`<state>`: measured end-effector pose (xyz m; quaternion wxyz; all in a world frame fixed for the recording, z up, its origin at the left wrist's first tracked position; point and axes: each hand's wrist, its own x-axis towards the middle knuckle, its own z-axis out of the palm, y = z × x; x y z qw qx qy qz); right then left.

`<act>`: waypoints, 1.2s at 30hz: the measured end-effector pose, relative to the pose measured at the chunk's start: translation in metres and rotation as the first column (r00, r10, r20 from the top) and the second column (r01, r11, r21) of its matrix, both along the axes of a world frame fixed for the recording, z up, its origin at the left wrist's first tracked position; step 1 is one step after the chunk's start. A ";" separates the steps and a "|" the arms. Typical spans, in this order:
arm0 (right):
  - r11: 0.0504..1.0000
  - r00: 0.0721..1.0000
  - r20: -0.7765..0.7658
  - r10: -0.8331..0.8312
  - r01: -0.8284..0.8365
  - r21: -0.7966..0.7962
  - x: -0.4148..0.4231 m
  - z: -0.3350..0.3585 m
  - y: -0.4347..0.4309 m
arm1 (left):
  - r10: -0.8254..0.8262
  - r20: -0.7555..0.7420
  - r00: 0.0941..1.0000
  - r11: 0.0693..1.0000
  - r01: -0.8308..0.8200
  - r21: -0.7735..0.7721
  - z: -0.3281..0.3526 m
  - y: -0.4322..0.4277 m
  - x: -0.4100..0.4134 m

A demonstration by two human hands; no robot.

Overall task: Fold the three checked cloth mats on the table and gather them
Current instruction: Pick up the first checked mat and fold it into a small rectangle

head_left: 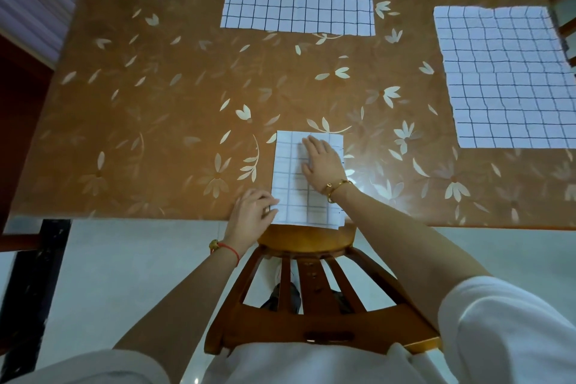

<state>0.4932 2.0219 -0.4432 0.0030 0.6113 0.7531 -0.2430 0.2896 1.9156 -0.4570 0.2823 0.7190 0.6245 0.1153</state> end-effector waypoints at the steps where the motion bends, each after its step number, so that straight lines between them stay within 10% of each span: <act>1: 0.994 0.994 -0.042 -0.100 0.102 0.031 0.008 -0.001 -0.003 | 0.084 0.058 0.995 0.996 -0.083 -0.021 0.003 0.005 0.003; 6: 0.804 0.775 -0.233 -0.587 0.591 -0.059 0.053 -0.006 -0.018 | 0.509 0.218 0.833 0.858 -0.470 -0.208 0.019 0.049 0.022; 13: 0.679 0.635 -0.243 -0.734 0.672 -0.296 0.073 -0.010 -0.029 | 0.753 0.242 0.612 0.629 -0.563 -0.536 0.005 0.095 0.033; 36: 0.791 0.778 -0.185 -0.600 0.545 -0.277 0.074 -0.015 -0.031 | 0.778 0.187 0.599 0.535 -0.476 -0.698 0.016 0.113 0.038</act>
